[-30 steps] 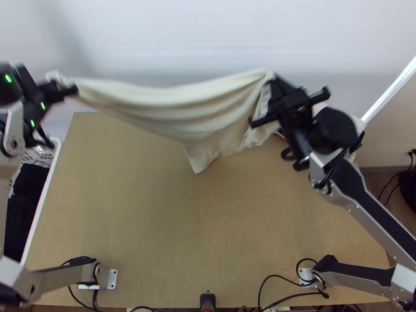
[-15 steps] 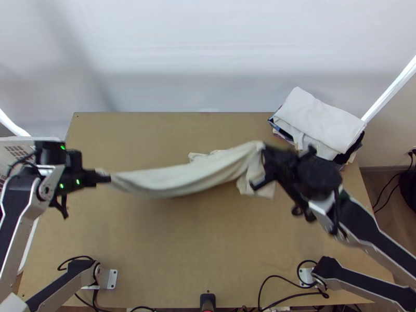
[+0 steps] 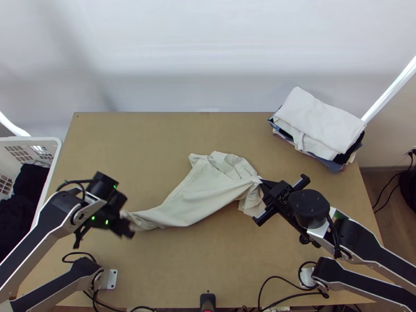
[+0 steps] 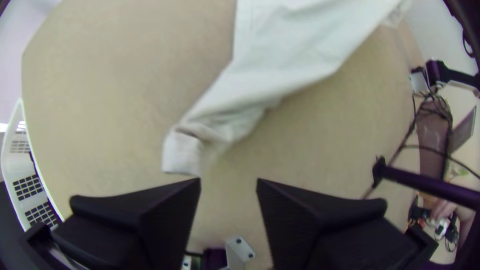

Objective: Fold the t-shirt

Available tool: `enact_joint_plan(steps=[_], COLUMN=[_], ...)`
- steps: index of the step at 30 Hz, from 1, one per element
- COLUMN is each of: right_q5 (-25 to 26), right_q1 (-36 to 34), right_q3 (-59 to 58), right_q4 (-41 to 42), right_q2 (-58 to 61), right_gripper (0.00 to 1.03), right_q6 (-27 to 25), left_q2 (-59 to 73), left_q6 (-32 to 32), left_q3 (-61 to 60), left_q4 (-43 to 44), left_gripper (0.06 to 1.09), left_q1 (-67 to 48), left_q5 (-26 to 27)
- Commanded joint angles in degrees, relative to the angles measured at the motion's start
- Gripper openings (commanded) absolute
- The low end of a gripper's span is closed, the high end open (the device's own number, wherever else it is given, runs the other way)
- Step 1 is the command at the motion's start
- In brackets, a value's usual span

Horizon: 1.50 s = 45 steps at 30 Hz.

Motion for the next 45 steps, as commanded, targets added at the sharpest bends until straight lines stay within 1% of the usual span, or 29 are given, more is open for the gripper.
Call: enact_joint_plan(steps=[1, 3, 5, 6, 8, 10, 12, 13, 15, 16, 21, 25, 29, 35, 41, 45], right_q5=[0.0, 0.0, -0.1, -0.2, -0.3, -0.3, -0.3, -0.3, -0.4, -0.4, -0.4, -0.7, -0.7, -0.7, -0.7, -0.7], right_q1=[0.1, 0.1, 0.1, 0.1, 0.1, 0.1, 0.1, 0.1, 0.1, 0.1, 0.1, 0.1, 0.1, 0.0, 0.0, 0.0], right_q3=[-0.4, -0.7, -1.2, -1.4, -1.9, -2.3, -2.4, -2.4, -2.4, -2.4, -2.4, -2.4, -2.5, -3.0, -3.4, -3.8], right_q4=[0.1, -0.1, -0.1, -0.1, -0.1, -0.1, 0.0, 0.1, 0.2, 0.3, 0.6, 0.6, 0.6, 0.7, 0.8, 0.9], right_q2=[-0.5, -0.4, -0.4, -0.5, -0.6, -0.7, -0.6, -0.6, -0.5, -0.4, -0.1, 0.4, 0.8, 0.8, 0.7, 0.6], right_gripper=[0.03, 0.03, 0.03, 0.03, 0.03, 0.03, 0.03, 0.03, 0.03, 0.03, 0.03, 0.03, 0.03, 0.03, 0.03, 0.03], right_q6=[0.6, 0.5, 0.4, 0.4, 0.6, 0.8, 0.8, 0.8, 0.8, 0.8, 0.9, 1.2, 1.3, 1.8, 2.4, 2.6], left_q2=[-1.0, -1.4, -0.2, 1.2, 6.1, 11.3, 15.8, 17.5, 20.3, 22.2, 32.7, 38.7, 44.6, 50.9, 56.3, 58.9], left_q6=[6.0, 8.9, 9.2, 9.1, 7.5, 2.4, -1.5, -3.7, -8.3, -10.7, -14.8, -17.6, -18.6, -20.4, -21.6, -22.3], left_q3=[-1.9, -1.6, 0.8, 2.4, 6.8, 11.9, 16.6, 18.6, 21.4, 22.6, 29.5, 33.1, 36.8, 40.6, 43.0, 44.8], left_q4=[-4.7, -4.6, -1.0, 0.7, 3.3, 6.3, 8.9, 10.4, 14.8, 16.8, 19.6, 23.7, 25.0, 27.4, 30.6, 31.9], left_gripper=[1.04, 1.04, 1.04, 1.04, 1.03, 1.02, 0.91, 0.82, 0.61, 0.56, 0.55, 0.55, 0.55, 0.55, 0.54, 0.54], left_q1=[-0.2, 1.5, 5.2, 7.2, 10.6, 11.0, 11.3, 10.9, 9.7, 8.6, 3.7, 1.1, -0.9, -2.5, -5.5, -6.4], left_q5=[2.1, 2.1, 2.4, 3.3, 6.4, 8.4, 13.2, 15.4, 19.3, 19.9, 19.9, 19.5, 17.9, 17.0, 13.2, 12.0])
